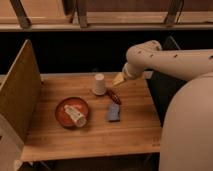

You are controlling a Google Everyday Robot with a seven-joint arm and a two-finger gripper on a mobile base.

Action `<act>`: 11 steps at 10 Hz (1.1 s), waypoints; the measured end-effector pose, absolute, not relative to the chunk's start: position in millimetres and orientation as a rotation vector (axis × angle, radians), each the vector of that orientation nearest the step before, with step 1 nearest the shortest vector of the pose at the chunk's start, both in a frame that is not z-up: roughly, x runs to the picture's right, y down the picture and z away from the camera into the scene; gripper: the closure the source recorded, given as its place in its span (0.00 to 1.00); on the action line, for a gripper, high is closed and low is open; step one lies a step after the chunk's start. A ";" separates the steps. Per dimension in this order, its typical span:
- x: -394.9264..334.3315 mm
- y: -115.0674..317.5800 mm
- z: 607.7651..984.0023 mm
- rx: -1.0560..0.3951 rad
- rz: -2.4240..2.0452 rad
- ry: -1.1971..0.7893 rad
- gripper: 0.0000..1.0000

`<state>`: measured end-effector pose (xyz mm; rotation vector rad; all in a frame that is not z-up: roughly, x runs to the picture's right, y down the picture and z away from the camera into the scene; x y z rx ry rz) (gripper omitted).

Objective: Place the pepper on the white sponge

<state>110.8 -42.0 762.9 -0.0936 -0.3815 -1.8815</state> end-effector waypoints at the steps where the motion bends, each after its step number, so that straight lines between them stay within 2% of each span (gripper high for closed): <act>1: 105.8 -41.7 762.4 -0.083 -1.891 -0.389 0.20; 5: 103.1 -37.7 772.3 -0.097 -1.896 -0.406 0.20; 8: 54.7 -19.9 813.7 -0.143 -1.947 -0.509 0.20; 11: 38.2 -4.2 851.3 -0.223 -1.926 -0.573 0.20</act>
